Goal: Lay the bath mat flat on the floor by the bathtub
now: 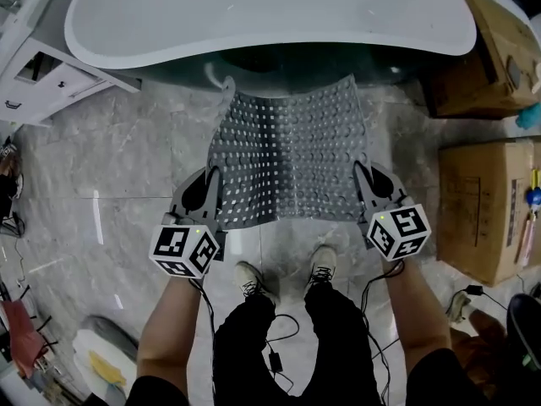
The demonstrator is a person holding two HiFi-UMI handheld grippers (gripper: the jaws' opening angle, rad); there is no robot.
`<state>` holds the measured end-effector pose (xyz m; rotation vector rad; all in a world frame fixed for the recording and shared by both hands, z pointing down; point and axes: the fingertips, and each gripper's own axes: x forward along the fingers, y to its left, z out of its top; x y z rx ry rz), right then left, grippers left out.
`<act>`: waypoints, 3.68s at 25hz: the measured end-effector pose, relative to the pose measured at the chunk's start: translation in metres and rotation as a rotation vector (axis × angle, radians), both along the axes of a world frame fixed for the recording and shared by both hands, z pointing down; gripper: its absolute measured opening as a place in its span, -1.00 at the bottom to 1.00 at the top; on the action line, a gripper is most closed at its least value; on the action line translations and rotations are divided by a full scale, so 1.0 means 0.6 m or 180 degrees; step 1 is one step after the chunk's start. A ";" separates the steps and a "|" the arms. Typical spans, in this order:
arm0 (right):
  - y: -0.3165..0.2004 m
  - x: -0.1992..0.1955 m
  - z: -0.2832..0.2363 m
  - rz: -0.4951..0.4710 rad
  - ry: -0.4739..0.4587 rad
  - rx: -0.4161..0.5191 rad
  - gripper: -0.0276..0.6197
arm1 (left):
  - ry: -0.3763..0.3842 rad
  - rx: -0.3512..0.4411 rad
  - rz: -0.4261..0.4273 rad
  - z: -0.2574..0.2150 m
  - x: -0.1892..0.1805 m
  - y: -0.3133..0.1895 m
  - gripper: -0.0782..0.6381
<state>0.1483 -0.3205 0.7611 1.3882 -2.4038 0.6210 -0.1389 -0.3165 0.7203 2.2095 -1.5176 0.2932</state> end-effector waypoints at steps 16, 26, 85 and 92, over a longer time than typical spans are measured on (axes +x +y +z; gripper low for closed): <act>-0.069 0.027 0.333 0.0009 0.0083 0.0161 -0.82 | -0.0111 0.0081 0.0056 0.342 -0.023 -0.063 -0.69; -0.081 0.029 0.453 0.0042 0.0057 0.0126 -0.82 | -0.0229 0.0020 0.0085 0.468 -0.043 -0.084 -0.69; -0.094 0.025 0.570 -0.0151 0.0577 -0.0057 -0.86 | -0.0847 -0.0216 0.0015 0.604 -0.076 -0.085 -0.73; -0.089 0.009 0.534 -0.0229 0.0580 0.0089 -0.86 | -0.0782 -0.0042 0.0161 0.564 -0.045 -0.080 -0.73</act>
